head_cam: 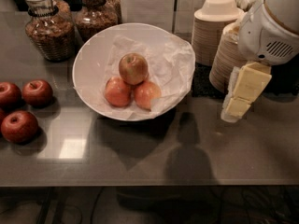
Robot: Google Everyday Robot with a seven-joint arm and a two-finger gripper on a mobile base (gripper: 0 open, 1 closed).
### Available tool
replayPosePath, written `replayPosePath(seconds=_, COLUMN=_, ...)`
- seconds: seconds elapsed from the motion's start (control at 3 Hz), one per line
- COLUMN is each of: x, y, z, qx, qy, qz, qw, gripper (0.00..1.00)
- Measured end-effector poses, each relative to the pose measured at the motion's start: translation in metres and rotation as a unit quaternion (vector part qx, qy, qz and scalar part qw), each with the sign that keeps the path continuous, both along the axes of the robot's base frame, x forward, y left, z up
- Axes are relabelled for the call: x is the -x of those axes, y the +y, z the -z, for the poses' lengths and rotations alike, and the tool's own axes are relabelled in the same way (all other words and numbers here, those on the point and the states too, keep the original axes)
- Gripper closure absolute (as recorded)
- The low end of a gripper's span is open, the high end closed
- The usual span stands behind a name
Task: Pick apple from white bowl
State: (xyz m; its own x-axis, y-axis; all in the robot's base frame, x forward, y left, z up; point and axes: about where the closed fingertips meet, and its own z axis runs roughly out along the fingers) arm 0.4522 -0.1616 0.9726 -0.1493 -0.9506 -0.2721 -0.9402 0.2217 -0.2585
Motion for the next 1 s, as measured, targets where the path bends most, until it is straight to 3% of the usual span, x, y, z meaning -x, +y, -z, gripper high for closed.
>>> replayPosePath(seconds=0.67, x=-0.02, y=0.073, z=0.006, qx=-0.057, qy=-0.023, qz=-0.041, qw=0.9973, gripper=0.0)
replayPosePath(seconds=1.0, x=-0.02, y=0.073, z=0.006, qx=-0.057, qy=-0.023, qz=-0.041, qw=0.9972, gripper=0.0)
